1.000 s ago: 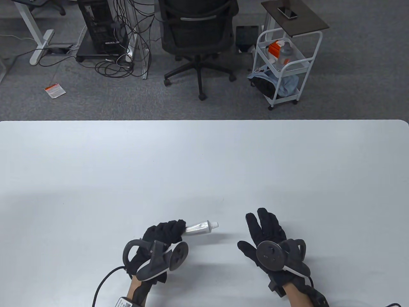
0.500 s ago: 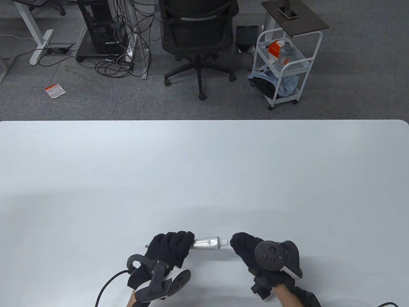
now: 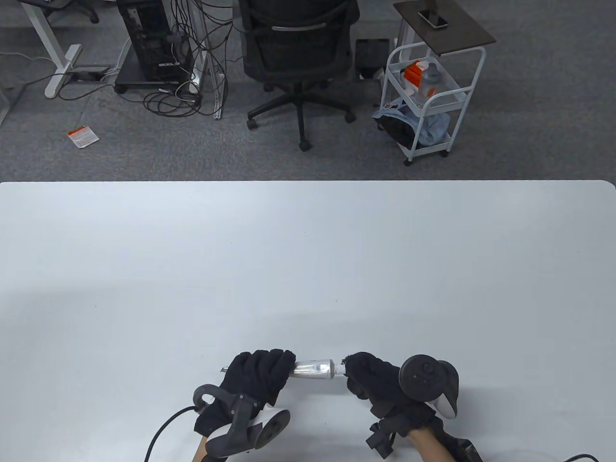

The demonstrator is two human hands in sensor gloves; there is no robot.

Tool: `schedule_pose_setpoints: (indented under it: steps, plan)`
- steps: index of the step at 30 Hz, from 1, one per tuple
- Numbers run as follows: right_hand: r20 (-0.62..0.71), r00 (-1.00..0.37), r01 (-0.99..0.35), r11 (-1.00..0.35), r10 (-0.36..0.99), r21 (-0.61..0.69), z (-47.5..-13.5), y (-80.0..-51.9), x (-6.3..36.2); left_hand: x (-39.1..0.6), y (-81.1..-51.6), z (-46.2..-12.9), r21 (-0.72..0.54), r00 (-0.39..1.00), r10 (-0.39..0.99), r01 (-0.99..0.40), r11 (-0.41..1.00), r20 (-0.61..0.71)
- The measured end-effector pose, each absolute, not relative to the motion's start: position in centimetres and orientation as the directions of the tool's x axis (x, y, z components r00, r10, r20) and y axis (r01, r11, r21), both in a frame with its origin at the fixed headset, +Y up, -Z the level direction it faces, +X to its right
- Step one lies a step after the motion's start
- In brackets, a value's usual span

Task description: Unscrew tube cap from toothpaste tube

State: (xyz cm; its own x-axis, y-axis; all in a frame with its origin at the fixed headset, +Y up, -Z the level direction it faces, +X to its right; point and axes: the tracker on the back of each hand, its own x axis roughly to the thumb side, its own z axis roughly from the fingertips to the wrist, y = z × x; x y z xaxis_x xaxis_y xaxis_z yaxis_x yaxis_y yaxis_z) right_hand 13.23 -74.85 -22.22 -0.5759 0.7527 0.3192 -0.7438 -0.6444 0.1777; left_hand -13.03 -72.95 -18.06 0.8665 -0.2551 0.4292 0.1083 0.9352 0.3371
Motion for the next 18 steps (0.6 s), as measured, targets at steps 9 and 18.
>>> schedule_pose_setpoints:
  steps: [9,18]
  plan:
    - [0.314,-0.556,-0.733,-0.632,0.770,0.251,-22.31,-75.01,12.85,-12.88,-72.86,-17.94,0.337,0.861,-0.243,0.090,0.937,0.446]
    - [0.346,-0.566,-0.707,-0.656,0.748,0.263,-22.26,-74.69,12.61,-12.72,-72.89,-17.85,0.336,0.850,-0.266,0.112,0.935,0.455]
